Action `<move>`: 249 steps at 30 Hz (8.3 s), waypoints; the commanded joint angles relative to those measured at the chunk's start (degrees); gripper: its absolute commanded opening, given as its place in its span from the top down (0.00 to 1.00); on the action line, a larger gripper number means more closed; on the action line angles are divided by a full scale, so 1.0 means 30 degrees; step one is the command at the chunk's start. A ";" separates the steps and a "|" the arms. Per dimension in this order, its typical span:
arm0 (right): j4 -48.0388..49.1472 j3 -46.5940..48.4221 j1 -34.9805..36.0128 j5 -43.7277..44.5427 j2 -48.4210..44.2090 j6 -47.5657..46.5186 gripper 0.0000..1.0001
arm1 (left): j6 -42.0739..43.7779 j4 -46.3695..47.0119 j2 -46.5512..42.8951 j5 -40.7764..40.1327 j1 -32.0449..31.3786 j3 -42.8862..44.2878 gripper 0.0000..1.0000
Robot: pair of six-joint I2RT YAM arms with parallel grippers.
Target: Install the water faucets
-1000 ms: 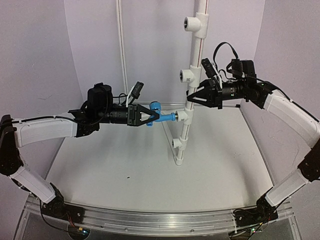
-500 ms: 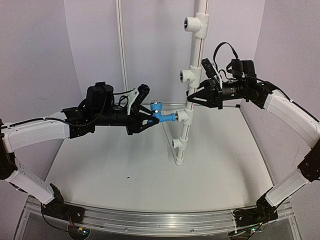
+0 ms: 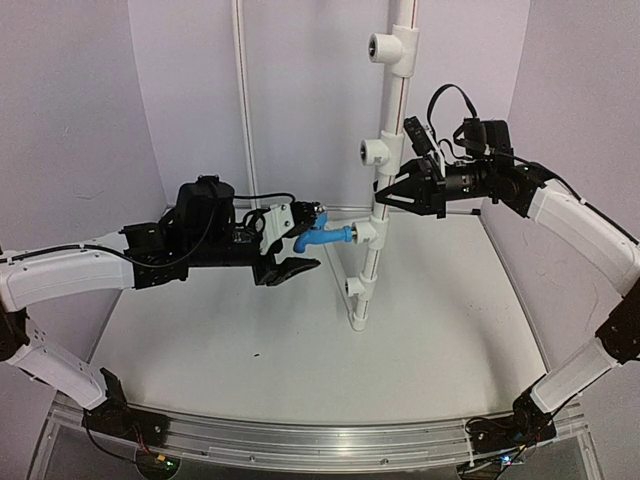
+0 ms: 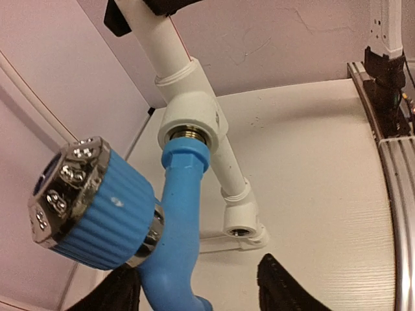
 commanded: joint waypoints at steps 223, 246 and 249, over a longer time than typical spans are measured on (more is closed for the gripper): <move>-0.2456 0.0475 0.0121 -0.0093 0.0124 0.2448 1.00 | -0.9231 1.1558 0.1956 0.1462 -0.0167 -0.4210 1.00; -0.2455 0.0201 0.0135 -0.0183 -0.0138 0.2427 1.00 | -1.2657 1.6552 0.4092 0.3131 0.2502 -0.4814 1.00; -0.2456 0.0138 0.0130 -0.0186 -0.0188 0.2421 1.00 | -1.2945 1.6925 0.4345 0.3386 0.2678 -0.4725 1.00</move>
